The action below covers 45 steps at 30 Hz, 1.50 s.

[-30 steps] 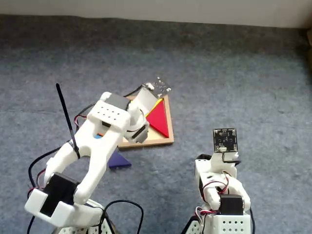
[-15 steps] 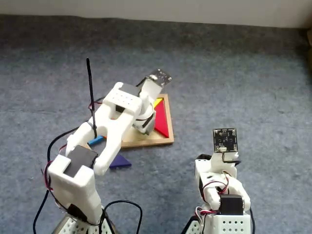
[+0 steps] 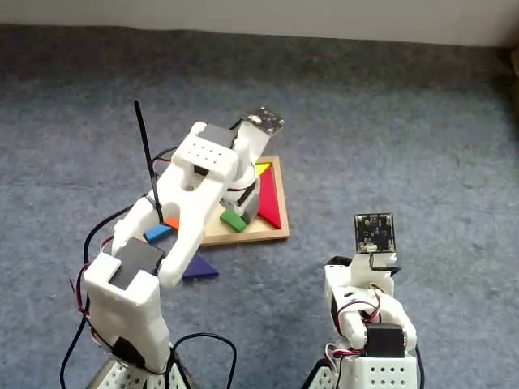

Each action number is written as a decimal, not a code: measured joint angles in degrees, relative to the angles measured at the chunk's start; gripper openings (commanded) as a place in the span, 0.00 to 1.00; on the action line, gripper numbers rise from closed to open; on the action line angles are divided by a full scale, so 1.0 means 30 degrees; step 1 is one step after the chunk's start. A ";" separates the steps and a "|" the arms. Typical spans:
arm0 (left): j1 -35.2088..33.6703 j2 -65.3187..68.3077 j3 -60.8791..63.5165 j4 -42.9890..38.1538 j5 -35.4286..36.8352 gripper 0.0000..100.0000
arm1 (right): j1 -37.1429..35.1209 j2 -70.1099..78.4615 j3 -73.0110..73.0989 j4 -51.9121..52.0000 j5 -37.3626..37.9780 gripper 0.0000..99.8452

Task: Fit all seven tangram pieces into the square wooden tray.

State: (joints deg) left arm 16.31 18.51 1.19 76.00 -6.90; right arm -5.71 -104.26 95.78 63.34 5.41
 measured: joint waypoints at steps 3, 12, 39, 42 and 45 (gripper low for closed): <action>-0.0322 0.0000 -0.0264 0.0000 0.0000 0.18 | 0.0000 0.0000 0.0000 0.0000 0.0000 0.02; -0.2374 -0.1612 -0.1758 0.2549 0.0000 0.14 | 0.0000 0.0000 0.0000 0.0000 0.0000 0.02; -0.9641 -1.3187 1.2835 -0.1465 -1.0110 0.24 | 0.0000 0.0000 0.0000 0.0000 0.0000 0.02; -1.0813 -1.3187 1.3626 -0.2286 -1.1487 0.24 | 0.0000 0.0000 0.0000 0.0000 0.0000 0.02; -1.1604 -1.3187 1.4535 -0.3487 -1.1839 0.24 | 0.0000 0.0000 0.0000 0.0000 0.0000 0.02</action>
State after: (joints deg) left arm -18.51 -21.05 44.79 65.54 -42.42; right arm -5.71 -104.26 95.78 63.34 5.41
